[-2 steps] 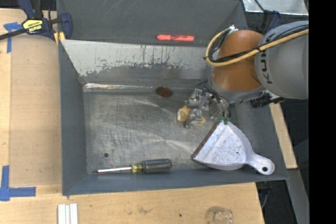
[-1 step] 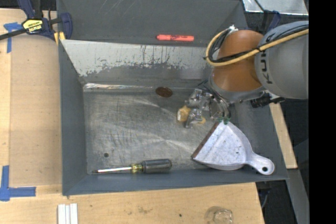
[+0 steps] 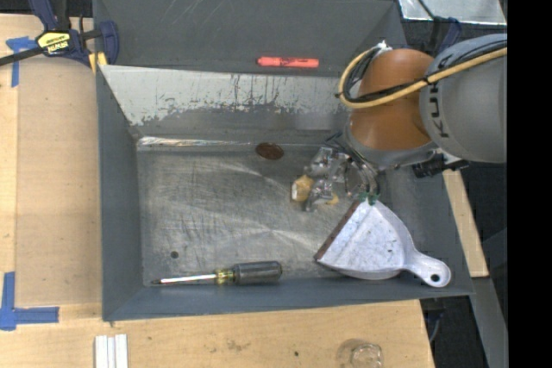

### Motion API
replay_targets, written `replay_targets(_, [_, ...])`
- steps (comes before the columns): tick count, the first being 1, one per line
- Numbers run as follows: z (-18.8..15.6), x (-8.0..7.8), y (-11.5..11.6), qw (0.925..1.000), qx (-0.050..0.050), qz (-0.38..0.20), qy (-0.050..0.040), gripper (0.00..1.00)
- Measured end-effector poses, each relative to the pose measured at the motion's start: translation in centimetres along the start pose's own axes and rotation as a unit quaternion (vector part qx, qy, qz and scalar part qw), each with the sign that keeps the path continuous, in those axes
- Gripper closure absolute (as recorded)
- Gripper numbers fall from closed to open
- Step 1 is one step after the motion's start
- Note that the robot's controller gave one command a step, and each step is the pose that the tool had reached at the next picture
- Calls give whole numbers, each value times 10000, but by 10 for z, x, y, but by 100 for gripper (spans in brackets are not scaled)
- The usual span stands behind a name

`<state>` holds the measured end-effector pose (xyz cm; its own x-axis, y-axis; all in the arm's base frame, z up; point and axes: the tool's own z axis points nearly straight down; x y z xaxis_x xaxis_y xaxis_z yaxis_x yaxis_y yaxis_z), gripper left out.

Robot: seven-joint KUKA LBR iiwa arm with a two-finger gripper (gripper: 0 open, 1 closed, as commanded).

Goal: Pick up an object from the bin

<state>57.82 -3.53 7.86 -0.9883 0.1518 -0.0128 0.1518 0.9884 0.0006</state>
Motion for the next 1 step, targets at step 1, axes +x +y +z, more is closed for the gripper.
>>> replay_targets(1, [-15, 3, 0, 10000, 4, 0, 74, 100])
